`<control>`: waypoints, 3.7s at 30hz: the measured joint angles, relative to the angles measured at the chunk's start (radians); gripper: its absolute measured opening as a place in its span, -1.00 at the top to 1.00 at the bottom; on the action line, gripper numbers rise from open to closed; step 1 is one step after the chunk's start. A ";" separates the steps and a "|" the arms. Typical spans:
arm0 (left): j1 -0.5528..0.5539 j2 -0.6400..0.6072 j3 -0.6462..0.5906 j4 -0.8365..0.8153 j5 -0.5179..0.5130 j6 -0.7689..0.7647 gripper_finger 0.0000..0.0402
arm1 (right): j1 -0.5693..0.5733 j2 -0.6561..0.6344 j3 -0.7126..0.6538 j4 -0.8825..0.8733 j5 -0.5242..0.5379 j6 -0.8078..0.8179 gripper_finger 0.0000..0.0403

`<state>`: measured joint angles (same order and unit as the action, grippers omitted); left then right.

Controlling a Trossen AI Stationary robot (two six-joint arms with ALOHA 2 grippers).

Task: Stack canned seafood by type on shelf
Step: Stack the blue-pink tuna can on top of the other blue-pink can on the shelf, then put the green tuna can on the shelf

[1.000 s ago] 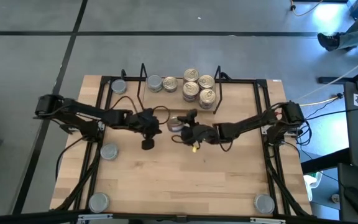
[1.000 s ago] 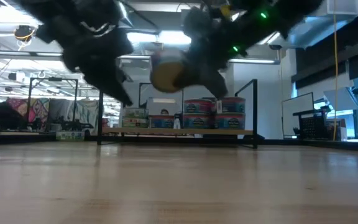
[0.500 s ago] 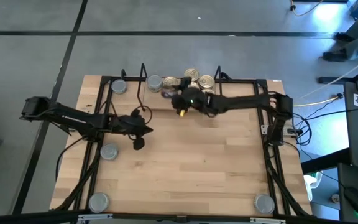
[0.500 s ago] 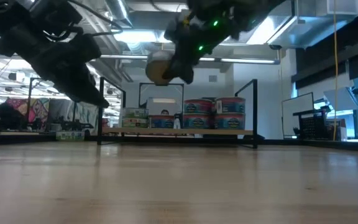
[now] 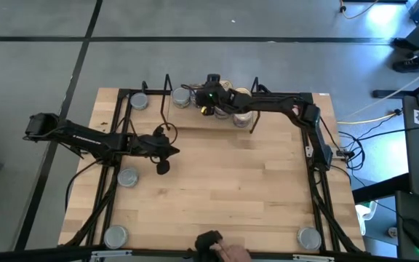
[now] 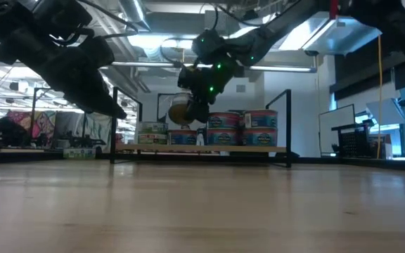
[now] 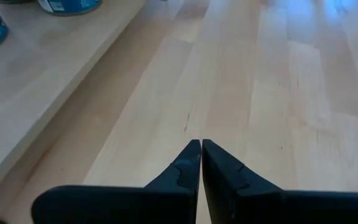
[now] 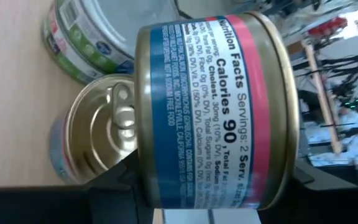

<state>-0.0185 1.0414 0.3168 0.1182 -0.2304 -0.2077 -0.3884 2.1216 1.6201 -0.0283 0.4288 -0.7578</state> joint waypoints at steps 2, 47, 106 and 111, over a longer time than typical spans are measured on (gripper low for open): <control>0.000 0.000 0.000 -0.002 -0.002 0.000 0.94 | -0.007 0.009 0.006 0.004 -0.009 0.007 0.03; -0.001 0.001 0.000 -0.003 -0.003 -0.020 0.94 | -0.030 0.008 0.005 -0.110 0.013 0.044 -0.42; -0.001 0.001 0.001 -0.010 -0.002 -0.029 0.94 | 0.010 -0.027 0.067 -0.292 0.119 0.030 -0.53; -0.001 0.001 0.001 -0.009 -0.002 -0.029 0.94 | 0.091 -0.072 0.067 -0.323 0.101 0.033 -0.53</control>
<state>-0.0196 1.0424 0.3176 0.1093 -0.2325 -0.2367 -0.2977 2.0496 1.6871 -0.3514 0.5302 -0.7245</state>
